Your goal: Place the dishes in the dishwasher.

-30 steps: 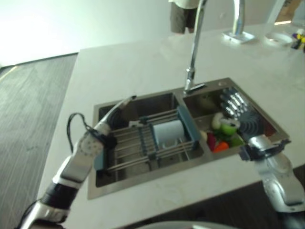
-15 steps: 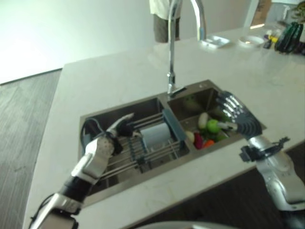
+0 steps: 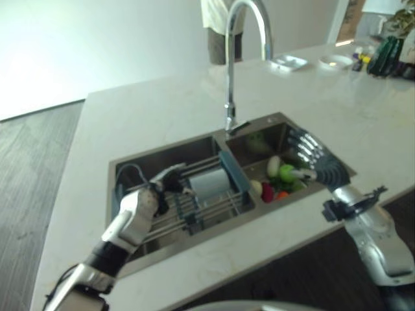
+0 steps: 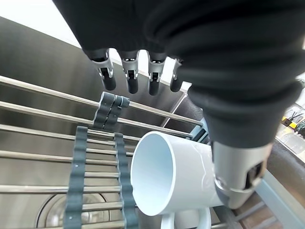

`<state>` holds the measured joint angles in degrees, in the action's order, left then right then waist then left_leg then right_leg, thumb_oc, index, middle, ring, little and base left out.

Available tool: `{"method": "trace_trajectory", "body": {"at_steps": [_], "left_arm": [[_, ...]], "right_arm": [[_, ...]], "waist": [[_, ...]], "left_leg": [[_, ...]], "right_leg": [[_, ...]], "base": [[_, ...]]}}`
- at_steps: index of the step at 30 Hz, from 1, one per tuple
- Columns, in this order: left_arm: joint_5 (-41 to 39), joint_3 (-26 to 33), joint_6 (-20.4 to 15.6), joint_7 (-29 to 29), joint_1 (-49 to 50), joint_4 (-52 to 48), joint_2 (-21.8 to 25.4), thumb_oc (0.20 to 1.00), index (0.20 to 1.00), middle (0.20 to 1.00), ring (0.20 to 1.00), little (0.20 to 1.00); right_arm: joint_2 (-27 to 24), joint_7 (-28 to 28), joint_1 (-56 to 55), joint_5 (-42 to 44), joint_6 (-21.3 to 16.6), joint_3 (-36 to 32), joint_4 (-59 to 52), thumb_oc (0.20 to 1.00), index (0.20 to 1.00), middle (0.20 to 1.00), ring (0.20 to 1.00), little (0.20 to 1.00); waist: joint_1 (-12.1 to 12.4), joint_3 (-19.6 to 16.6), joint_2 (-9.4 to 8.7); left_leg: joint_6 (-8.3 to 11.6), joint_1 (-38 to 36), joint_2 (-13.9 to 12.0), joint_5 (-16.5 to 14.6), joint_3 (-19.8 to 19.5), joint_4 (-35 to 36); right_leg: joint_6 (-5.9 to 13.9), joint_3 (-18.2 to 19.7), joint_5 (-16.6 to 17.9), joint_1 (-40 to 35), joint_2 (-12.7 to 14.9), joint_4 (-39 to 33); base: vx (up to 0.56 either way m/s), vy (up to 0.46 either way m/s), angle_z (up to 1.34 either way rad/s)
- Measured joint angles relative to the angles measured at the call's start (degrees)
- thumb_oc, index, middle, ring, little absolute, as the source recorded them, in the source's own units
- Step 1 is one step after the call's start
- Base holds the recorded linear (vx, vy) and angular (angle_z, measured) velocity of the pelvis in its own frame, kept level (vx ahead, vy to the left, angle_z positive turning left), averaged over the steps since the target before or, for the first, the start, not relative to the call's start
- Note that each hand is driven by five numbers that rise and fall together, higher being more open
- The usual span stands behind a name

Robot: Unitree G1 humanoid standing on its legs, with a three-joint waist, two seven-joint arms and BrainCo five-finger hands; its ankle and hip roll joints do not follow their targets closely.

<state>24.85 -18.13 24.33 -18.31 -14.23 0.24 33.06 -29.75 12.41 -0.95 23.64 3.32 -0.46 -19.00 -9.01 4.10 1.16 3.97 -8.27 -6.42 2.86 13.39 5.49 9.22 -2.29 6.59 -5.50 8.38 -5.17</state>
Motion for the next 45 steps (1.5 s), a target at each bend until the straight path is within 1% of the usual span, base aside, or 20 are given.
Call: {"method": "trace_trajectory", "body": {"at_steps": [2,9,11,13,16,20,23,27,31,35,39,45], "left_arm": [[1.1,0.0,0.0,-0.2,0.0,0.1,-0.2,1.000,1.000,1.000,1.000,1.000],[1.3,-0.3,0.3,-2.1,-0.1,0.4,-0.6,1.000,1.000,1.000,1.000,1.000],[1.6,-2.6,0.4,-2.1,-1.5,1.9,-1.2,1.000,1.000,1.000,1.000,1.000],[1.7,-2.6,0.5,-2.1,-2.0,3.4,-1.2,1.000,1.000,1.000,1.000,1.000],[1.9,-2.7,0.5,-2.0,-2.1,4.7,-1.4,1.000,1.000,1.000,1.000,1.000],[3.6,-4.6,0.6,-1.8,-2.2,5.4,-1.7,1.000,1.000,1.000,1.000,1.000],[3.9,-4.5,0.7,-1.7,-2.2,5.5,-1.8,1.000,1.000,1.000,1.000,1.000],[5.6,-4.5,0.8,-0.7,-2.3,7.8,-1.9,1.000,1.000,1.000,1.000,1.000],[5.6,-4.6,0.9,0.2,-2.3,9.7,-2.8,1.000,1.000,1.000,1.000,1.000],[6.3,-5.1,0.9,0.4,-2.3,10.1,-3.6,1.000,1.000,1.000,1.000,1.000],[7.8,-6.7,0.9,1.8,-2.3,11.2,-3.8,1.000,1.000,1.000,1.000,1.000],[7.9,-6.8,1.4,3.3,-2.3,11.9,-4.2,1.000,1.000,1.000,1.000,1.000]], "right_arm": [[0.0,0.3,0.1,0.0,0.0,0.0,0.0,1.000,1.000,1.000,1.000,1.000],[0.0,1.1,0.1,0.0,1.1,0.0,0.0,1.000,1.000,1.000,1.000,1.000],[0.0,1.1,0.2,0.0,1.1,0.0,0.0,1.000,1.000,1.000,1.000,1.000],[0.0,1.2,0.2,0.0,1.2,0.0,0.0,1.000,1.000,1.000,1.000,1.000],[0.0,1.6,0.2,0.0,1.2,0.0,-0.1,1.000,1.000,1.000,1.000,1.000],[0.0,1.7,0.2,-0.1,1.3,0.0,-0.1,1.000,1.000,1.000,1.000,1.000],[0.0,1.7,0.2,-0.1,1.4,0.0,-0.1,1.000,1.000,1.000,1.000,1.000],[0.0,1.8,0.2,-0.1,1.4,0.0,-0.1,1.000,1.000,1.000,1.000,1.000],[0.0,2.1,0.2,-0.1,2.4,0.0,-0.1,1.000,1.000,1.000,1.000,1.000],[0.0,2.2,0.2,-0.1,2.5,0.0,-0.2,1.000,1.000,1.000,1.000,1.000],[0.0,2.3,0.2,-0.1,2.6,0.0,-0.2,1.000,1.000,1.000,1.000,1.000],[0.0,2.3,0.2,-0.1,2.6,0.0,-0.2,1.000,1.000,1.000,1.000,1.000]], "waist": [[0.0,0.0,-0.02],[-0.3,-0.1,-0.08],[-0.3,-0.1,-0.10],[-1.2,-0.1,-0.15],[-2.1,-0.2,-0.20],[-2.2,-0.3,-0.18],[-2.5,-0.4,-0.17],[-2.5,-1.1,-0.06],[-3.3,-1.2,-0.06],[-3.3,-1.2,-0.06],[-3.3,-1.2,-0.04],[-3.3,-1.2,-0.05]], "left_leg": [[-0.01,0.0,0.0,0.0,0.0,0.0],[0.04,0.0,-0.1,0.0,1.1,0.0],[0.00,-0.3,-0.2,-0.3,1.4,0.0],[0.24,-0.9,-0.4,-0.5,2.5,0.0],[0.26,-1.0,-0.5,-0.5,2.9,0.0],[0.27,-1.1,-0.6,-0.5,3.0,0.0],[0.33,-1.2,-0.6,-0.5,3.2,0.0],[0.45,-1.2,-0.6,-0.7,4.4,0.0],[0.43,-1.4,-0.6,-0.8,4.6,0.0],[0.43,-1.4,-0.6,-0.8,4.7,0.0],[0.43,-1.4,-0.6,-0.8,4.7,0.0],[0.41,-1.4,-0.6,-0.8,4.7,0.0]], "right_leg": [[-0.05,0.0,-0.2,0.4,0.0,-0.2],[-0.05,0.7,0.1,0.9,-0.2,-0.2],[0.16,1.1,-0.1,1.0,-0.2,-0.2],[0.16,1.7,-0.2,1.0,-0.4,-0.2],[-0.23,1.9,0.2,1.0,-0.6,-0.2],[-0.24,2.0,0.2,1.0,-0.9,-0.2],[-0.23,2.1,0.2,1.2,-0.9,-0.2],[0.04,3.3,0.0,1.9,-0.9,-0.2],[0.11,3.3,0.0,1.9,-0.9,-0.2],[0.11,3.3,0.0,1.9,-0.9,-0.2],[0.10,3.4,0.0,1.9,-0.9,-0.2],[0.11,3.4,0.0,1.9,-0.9,-0.2]], "base": [[0.00,0.000,0.00],[-0.01,-0.012,-0.07],[0.06,-0.014,-0.13],[0.03,-0.022,-0.20],[0.02,-0.019,-0.10],[0.00,-0.004,-0.01],[0.00,-0.004,-0.02],[0.01,-0.007,-0.14],[0.01,-0.006,-0.03],[0.00,0.000,0.00],[0.00,0.000,0.00],[0.03,-0.001,0.00]]}}
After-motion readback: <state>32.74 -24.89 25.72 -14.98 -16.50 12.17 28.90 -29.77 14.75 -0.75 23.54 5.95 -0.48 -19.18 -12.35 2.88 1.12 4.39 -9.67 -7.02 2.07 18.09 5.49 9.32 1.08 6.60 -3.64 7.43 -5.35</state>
